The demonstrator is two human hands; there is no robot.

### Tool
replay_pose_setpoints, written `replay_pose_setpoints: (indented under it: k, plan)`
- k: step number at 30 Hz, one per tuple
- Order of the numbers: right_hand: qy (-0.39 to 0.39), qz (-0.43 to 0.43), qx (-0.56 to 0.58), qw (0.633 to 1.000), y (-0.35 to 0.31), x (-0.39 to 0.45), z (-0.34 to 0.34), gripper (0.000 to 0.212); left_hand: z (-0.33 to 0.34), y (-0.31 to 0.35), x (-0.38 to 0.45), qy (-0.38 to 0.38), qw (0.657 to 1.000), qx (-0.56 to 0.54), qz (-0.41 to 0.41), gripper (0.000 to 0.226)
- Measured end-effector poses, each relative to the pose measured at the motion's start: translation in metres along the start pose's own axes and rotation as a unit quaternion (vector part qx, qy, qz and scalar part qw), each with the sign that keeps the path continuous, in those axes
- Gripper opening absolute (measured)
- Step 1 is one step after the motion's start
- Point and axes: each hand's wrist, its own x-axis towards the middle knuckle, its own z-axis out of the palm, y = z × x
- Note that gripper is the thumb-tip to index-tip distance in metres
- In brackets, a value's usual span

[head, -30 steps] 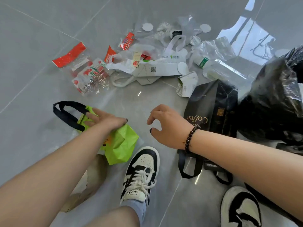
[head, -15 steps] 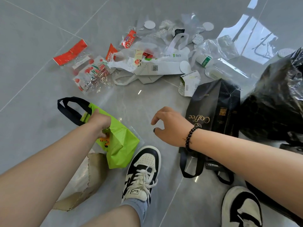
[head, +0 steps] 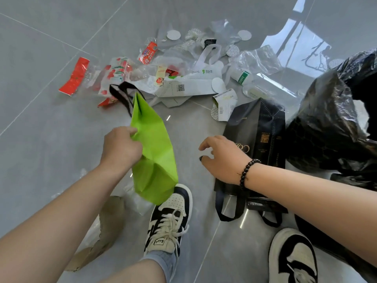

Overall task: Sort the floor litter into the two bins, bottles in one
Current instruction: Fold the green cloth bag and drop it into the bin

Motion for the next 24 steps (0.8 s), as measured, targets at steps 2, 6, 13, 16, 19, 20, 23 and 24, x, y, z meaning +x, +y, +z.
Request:
replay_pose_setpoints:
  k: [2, 6, 13, 16, 19, 20, 23, 24]
  plan:
    - [0.027, 0.023, 0.001, 0.999, 0.007, -0.005, -0.009, 0.036, -0.008, 0.017, -0.011, 0.056, 0.997, -0.010, 0.056, 0.057]
    - [0.066, 0.068, 0.132, 0.987, 0.025, -0.021, -0.024, 0.054, -0.004, 0.040, -0.024, 0.010, 0.961, -0.271, 0.053, 0.061]
    - [0.016, 0.056, 0.566, 0.822, 0.042, -0.068, -0.034, 0.085, 0.033, 0.066, -0.066, -0.225, 0.851, -0.474, 0.028, 0.042]
    - [0.052, 0.038, 0.573, 0.817, 0.043, -0.090, -0.024, 0.057, 0.046, 0.071, -0.081, -0.321, 0.815, -0.483, 0.005, 0.027]
    - [0.121, 0.067, 0.544, 0.828, 0.051, -0.102, -0.017, 0.059, 0.047, 0.076, -0.086, -0.429, 0.771, -0.470, 0.005, 0.030]
    - [0.134, 0.074, 0.543, 0.826, 0.054, -0.105, -0.017, 0.058, 0.049, 0.077, -0.088, -0.435, 0.787, -0.436, 0.033, 0.027]
    - [0.153, 0.085, 0.532, 0.828, 0.061, -0.110, -0.016, 0.057, 0.054, 0.084, -0.101, -0.389, 0.838, -0.367, 0.108, 0.042]
    - [0.158, 0.093, 0.518, 0.835, 0.063, -0.110, -0.016, 0.060, 0.056, 0.085, -0.104, -0.366, 0.847, -0.366, 0.120, 0.045]
